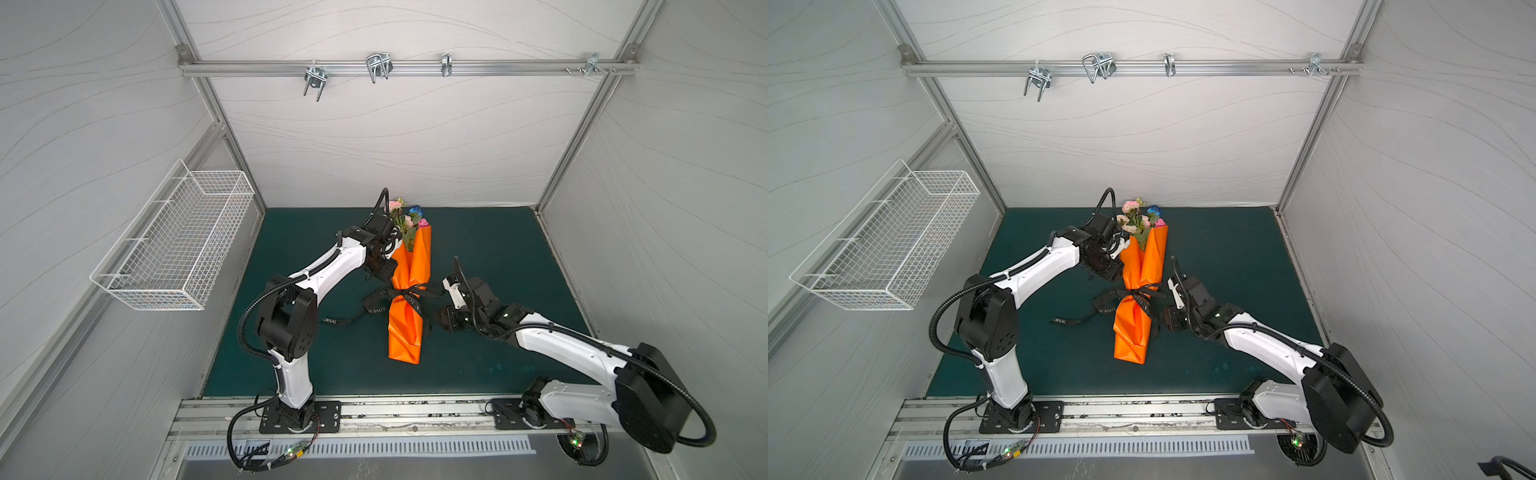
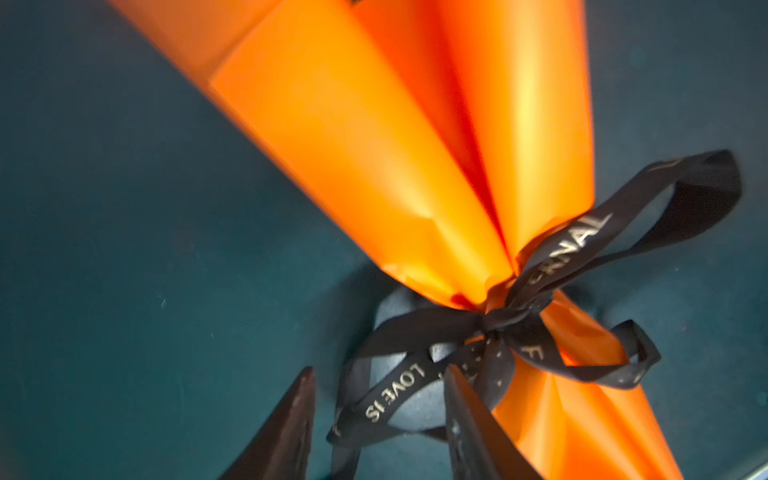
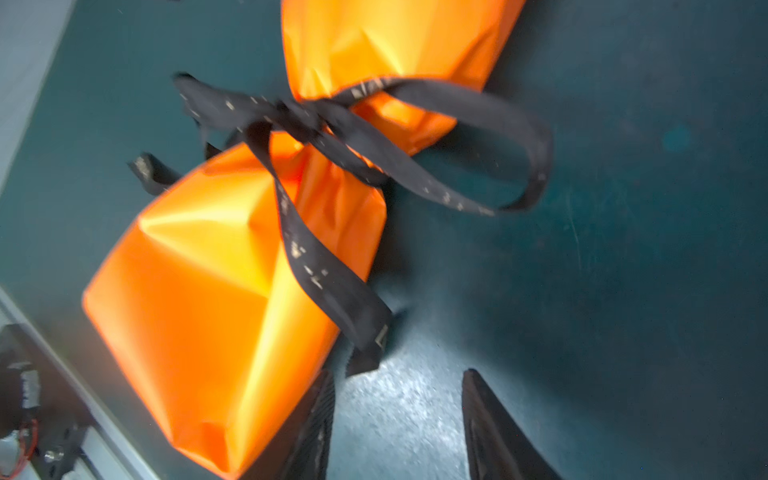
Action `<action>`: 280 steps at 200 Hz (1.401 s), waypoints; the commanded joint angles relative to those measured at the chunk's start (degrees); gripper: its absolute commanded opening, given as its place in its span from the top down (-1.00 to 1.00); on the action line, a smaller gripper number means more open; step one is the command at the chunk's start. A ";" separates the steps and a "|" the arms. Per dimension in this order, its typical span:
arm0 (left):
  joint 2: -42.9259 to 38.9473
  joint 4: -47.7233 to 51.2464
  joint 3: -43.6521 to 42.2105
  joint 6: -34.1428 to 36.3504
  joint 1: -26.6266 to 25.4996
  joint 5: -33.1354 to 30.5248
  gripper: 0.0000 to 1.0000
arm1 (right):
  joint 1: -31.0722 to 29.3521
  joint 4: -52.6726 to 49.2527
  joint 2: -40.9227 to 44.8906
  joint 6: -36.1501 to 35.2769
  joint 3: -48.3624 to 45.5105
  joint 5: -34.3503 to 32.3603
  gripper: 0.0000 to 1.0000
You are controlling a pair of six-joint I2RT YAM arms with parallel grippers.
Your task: Tie the bouquet of fake flowers
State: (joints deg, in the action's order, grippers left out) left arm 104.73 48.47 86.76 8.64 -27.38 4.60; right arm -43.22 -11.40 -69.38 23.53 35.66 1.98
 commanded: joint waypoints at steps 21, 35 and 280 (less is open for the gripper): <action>-9.76 -3.11 -13.04 2.87 2.69 4.94 -0.19 | -2.33 -0.40 0.06 1.79 -1.99 0.22 -0.05; -10.72 -3.55 -15.85 4.23 5.22 7.52 -0.20 | -2.85 0.70 -1.36 1.82 -2.09 0.37 -0.05; 0.23 -6.37 -1.44 2.29 9.18 3.99 1.00 | -4.17 -11.90 -1.42 3.20 2.49 -8.26 1.00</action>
State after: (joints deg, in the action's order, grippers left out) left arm 105.27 42.70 81.41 10.28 -18.15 9.91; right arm -48.14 -14.87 -73.06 27.38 37.56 -4.99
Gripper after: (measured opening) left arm 0.051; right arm 0.050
